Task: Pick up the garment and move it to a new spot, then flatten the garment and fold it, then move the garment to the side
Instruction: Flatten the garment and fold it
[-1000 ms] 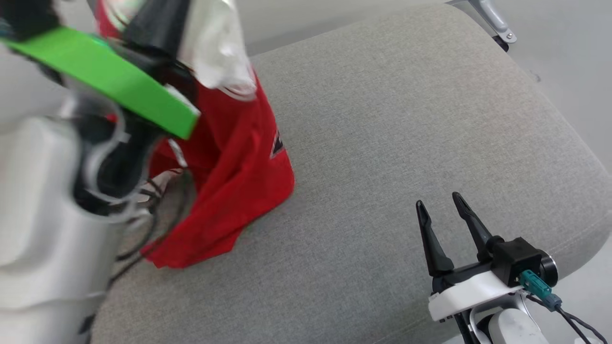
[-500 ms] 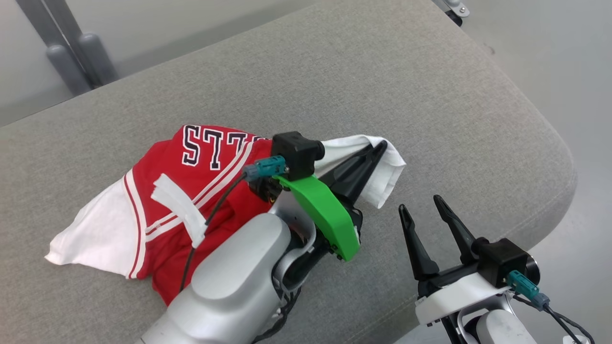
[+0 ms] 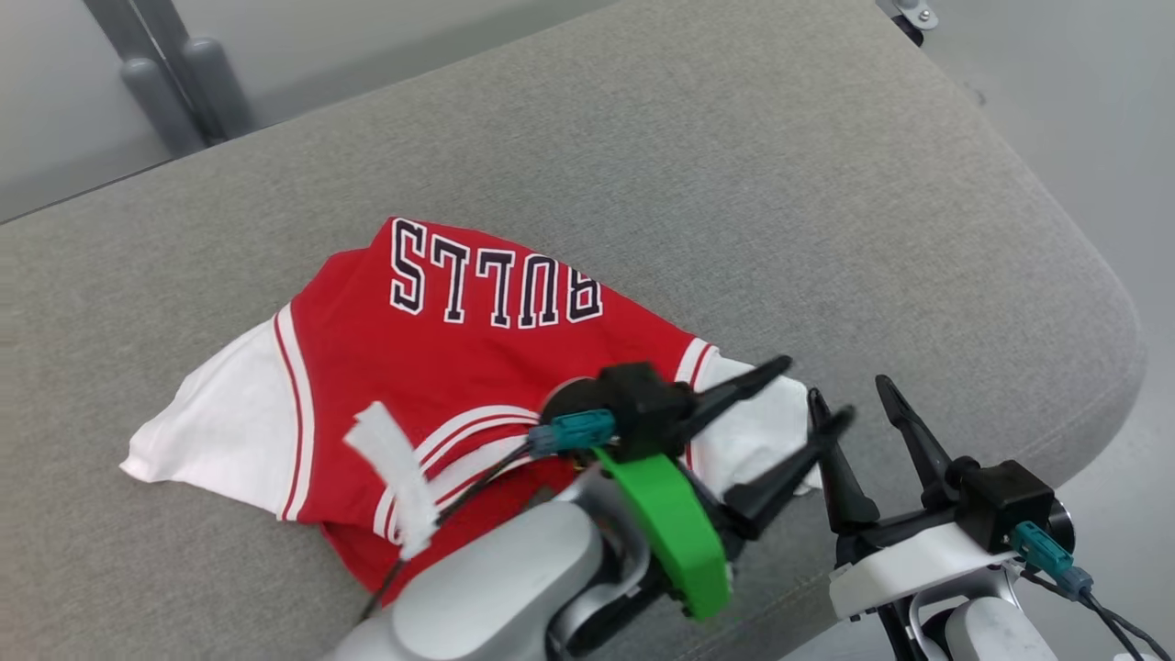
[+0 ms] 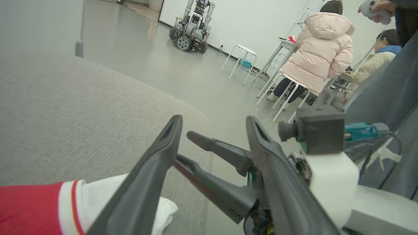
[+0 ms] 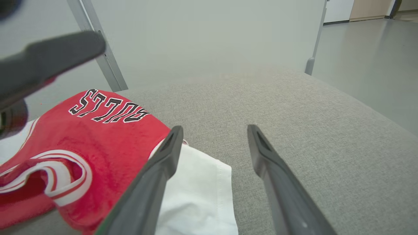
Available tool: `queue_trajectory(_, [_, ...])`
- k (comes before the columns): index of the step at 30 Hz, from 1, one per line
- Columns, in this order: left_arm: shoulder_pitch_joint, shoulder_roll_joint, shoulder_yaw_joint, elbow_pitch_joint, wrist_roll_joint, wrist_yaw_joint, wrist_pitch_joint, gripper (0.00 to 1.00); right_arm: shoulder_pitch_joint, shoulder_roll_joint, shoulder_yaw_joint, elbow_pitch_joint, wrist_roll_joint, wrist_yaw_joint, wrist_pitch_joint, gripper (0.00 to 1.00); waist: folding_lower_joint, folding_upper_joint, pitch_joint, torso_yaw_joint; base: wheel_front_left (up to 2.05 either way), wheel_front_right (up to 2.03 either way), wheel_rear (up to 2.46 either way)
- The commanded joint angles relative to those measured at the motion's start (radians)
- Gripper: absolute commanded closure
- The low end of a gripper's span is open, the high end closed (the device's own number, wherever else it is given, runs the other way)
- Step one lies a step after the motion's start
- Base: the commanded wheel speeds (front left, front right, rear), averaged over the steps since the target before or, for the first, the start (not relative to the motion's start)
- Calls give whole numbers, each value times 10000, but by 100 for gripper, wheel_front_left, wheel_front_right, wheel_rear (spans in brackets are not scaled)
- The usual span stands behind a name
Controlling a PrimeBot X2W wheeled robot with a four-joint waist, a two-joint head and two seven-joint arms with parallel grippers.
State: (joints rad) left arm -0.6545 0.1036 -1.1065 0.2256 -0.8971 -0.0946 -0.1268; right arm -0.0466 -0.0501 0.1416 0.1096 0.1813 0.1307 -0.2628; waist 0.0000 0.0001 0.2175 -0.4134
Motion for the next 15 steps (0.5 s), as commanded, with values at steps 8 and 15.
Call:
queue_trajectory(8, [1435, 2275, 1310, -1331, 348, 1763, -963, 0, 219, -7, -311, -65, -317, 1, -30, 0, 0, -1, -408, 1269, 0, 0, 0])
queue_trajectory(15, [3569, 3582, 3203, -1884, -226, 3176, -1352, 0, 302, -10, -422, -90, -454, 1, -30, 0, 0, -1, -439, 1747, 0, 0, 0])
